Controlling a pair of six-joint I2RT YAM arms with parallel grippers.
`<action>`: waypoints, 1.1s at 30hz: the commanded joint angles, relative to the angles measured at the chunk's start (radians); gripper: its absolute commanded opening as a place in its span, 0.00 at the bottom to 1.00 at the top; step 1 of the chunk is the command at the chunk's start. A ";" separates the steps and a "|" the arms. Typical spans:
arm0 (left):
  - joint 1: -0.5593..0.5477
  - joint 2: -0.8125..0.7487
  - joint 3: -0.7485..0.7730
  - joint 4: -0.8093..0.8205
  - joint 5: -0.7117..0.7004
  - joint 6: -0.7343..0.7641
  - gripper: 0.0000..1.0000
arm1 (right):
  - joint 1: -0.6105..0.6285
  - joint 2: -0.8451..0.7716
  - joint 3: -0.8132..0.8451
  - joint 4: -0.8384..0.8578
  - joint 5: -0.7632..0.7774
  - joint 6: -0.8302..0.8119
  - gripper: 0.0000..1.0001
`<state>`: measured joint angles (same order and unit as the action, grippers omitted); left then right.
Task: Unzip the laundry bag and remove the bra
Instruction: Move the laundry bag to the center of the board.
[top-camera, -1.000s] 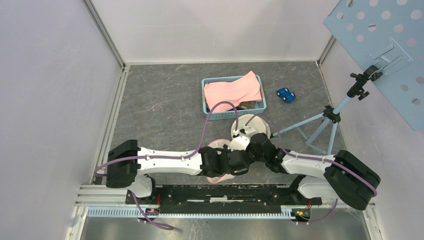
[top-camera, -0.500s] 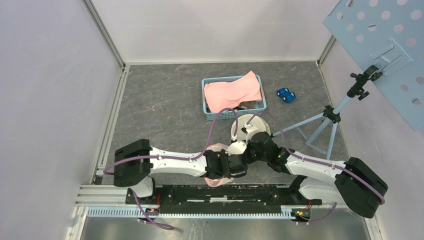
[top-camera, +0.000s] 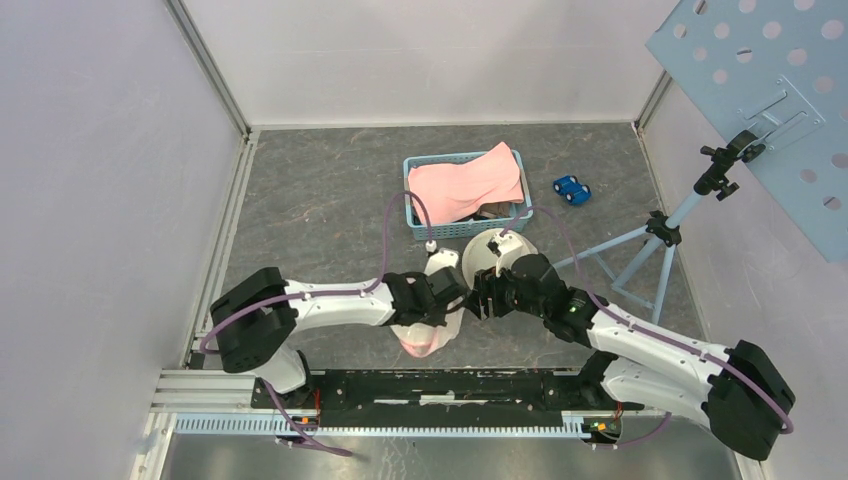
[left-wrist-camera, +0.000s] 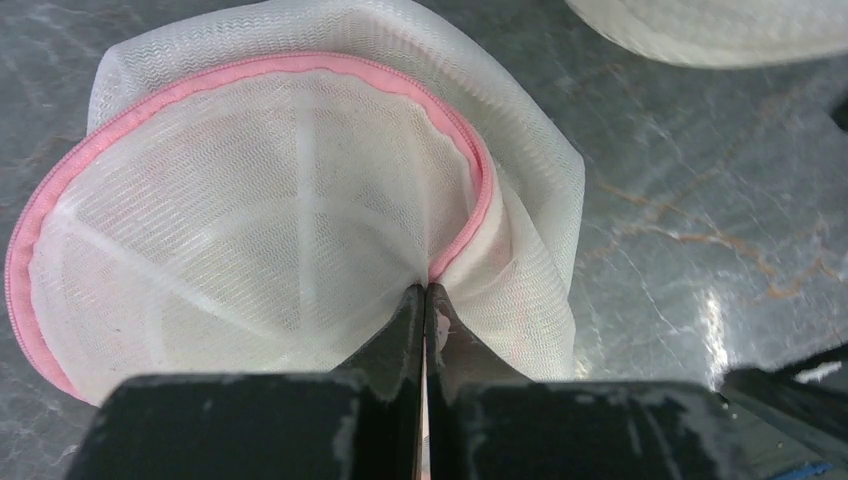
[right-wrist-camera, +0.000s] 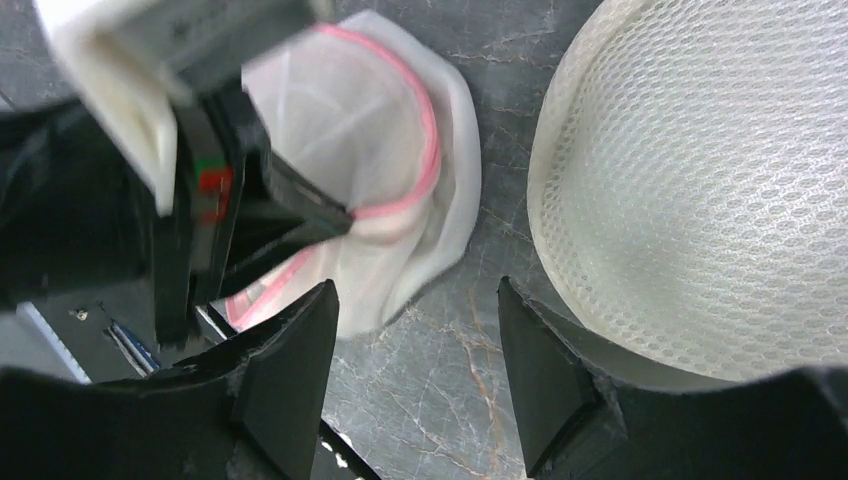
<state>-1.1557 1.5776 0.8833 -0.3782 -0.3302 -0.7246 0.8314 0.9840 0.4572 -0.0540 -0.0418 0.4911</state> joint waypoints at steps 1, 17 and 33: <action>0.114 -0.012 -0.015 -0.073 0.005 -0.052 0.04 | 0.004 -0.023 0.022 0.010 -0.018 -0.024 0.67; 0.854 -0.060 0.080 -0.084 0.174 0.161 0.15 | 0.004 -0.082 0.021 0.013 -0.023 -0.068 0.70; 1.134 0.393 0.588 -0.211 0.154 0.323 0.19 | 0.004 -0.082 0.060 -0.050 0.036 -0.132 0.72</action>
<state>-0.0719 1.9450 1.3697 -0.5346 -0.1547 -0.5076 0.8314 0.9173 0.4648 -0.0975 -0.0429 0.3901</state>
